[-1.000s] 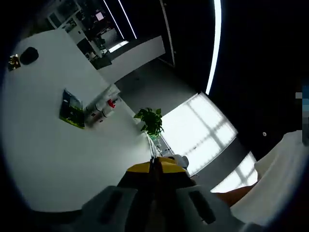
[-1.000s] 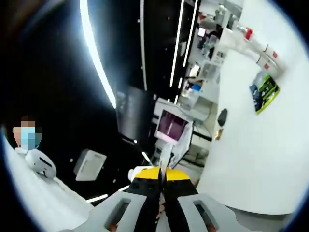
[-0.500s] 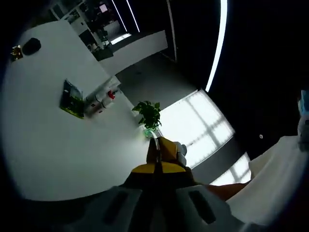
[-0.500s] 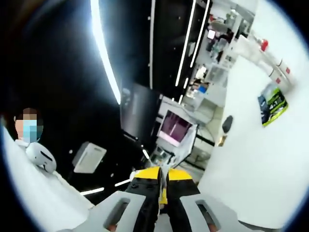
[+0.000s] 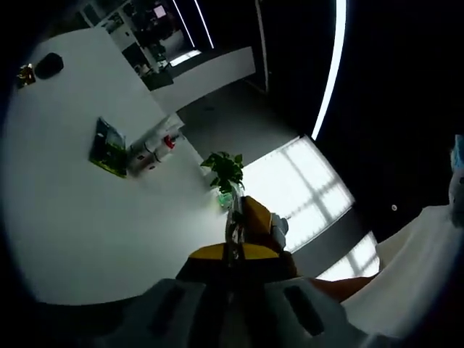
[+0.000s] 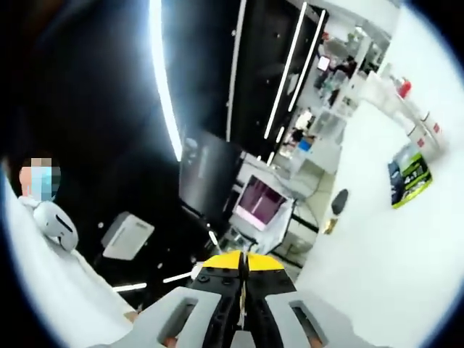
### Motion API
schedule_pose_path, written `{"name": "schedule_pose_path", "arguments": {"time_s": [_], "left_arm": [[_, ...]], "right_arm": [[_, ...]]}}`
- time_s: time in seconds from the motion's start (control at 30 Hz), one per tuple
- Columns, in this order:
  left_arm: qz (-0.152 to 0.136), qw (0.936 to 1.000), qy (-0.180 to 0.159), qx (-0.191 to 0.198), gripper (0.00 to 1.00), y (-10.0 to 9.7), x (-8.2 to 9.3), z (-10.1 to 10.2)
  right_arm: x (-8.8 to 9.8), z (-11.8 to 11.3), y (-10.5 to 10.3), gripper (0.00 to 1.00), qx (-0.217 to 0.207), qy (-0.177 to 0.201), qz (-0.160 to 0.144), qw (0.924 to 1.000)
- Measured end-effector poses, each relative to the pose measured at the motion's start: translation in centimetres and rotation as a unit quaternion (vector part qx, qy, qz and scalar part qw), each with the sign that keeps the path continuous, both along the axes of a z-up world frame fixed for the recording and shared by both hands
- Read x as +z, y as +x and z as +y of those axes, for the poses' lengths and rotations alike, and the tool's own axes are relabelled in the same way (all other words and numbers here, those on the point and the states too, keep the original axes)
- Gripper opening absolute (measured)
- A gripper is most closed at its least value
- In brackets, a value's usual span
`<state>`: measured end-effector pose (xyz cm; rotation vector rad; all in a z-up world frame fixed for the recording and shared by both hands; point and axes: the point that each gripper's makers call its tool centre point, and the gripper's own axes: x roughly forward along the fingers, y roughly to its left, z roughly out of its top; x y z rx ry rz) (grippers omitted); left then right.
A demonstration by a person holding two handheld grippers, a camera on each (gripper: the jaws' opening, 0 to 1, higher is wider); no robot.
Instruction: Arrange the skincare products in the storage area until every visible bottle or jar stands upright without overlapping.
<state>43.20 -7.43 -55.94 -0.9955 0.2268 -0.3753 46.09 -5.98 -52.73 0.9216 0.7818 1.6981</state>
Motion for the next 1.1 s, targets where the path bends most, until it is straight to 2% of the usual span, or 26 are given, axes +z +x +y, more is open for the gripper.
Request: {"name": "schedule_pose_path", "arguments": {"time_s": [0.07, 0.1, 0.23, 0.33, 0.5, 0.53, 0.6, 0.83, 0.87, 0.9, 1.1], "left_arm": [[0.003, 0.9998, -0.020, -0.005, 0.00, 0.0, 0.4, 0.2], [-0.002, 0.9997, -0.025, -0.006, 0.00, 0.0, 0.6, 0.2], [0.002, 0.9996, -0.016, -0.024, 0.00, -0.2, 0.8, -0.3], [-0.005, 0.9982, -0.040, -0.044, 0.00, -0.4, 1.3, -1.0], [-0.001, 0.9989, -0.025, -0.040, 0.01, -0.2, 0.9, -1.2], [0.003, 0.9981, -0.032, -0.053, 0.01, -0.3, 0.9, -1.7], [0.002, 0.9982, -0.030, -0.051, 0.00, -0.1, 0.8, -1.9], [0.022, 0.9978, -0.039, -0.048, 0.00, -0.2, 0.1, -1.9], [0.026, 0.9970, -0.052, -0.051, 0.00, -0.2, 0.0, -1.9], [0.026, 0.9963, -0.064, -0.052, 0.00, -0.2, 0.2, -2.0], [0.038, 0.9956, -0.055, -0.065, 0.00, -0.2, -0.6, -2.3]], "right_arm": [[0.7, -0.1, -0.2, 0.01, 0.011, 0.019, 0.014, 0.9997], [0.7, -0.1, -0.1, 0.05, 0.008, 0.015, 0.010, 0.9998], [0.4, 0.0, -0.9, 0.03, 0.035, 0.000, -0.022, 0.9992], [0.5, 0.0, -0.8, 0.00, 0.035, 0.002, -0.028, 0.9990], [0.4, 0.1, -0.7, 0.00, 0.033, 0.000, -0.020, 0.9993], [0.3, 0.2, -0.9, 0.00, 0.034, -0.003, -0.019, 0.9992], [0.2, 0.4, -1.5, 0.00, 0.040, -0.005, -0.021, 0.9990], [-0.4, 0.2, -1.4, 0.00, 0.036, -0.022, -0.025, 0.9988], [-0.3, 0.0, -1.4, 0.00, 0.036, -0.022, -0.026, 0.9988], [-0.2, -0.1, -1.1, 0.00, 0.023, -0.012, -0.051, 0.9984], [-1.1, -0.2, -0.9, 0.00, 0.029, -0.033, -0.056, 0.9975]]}}
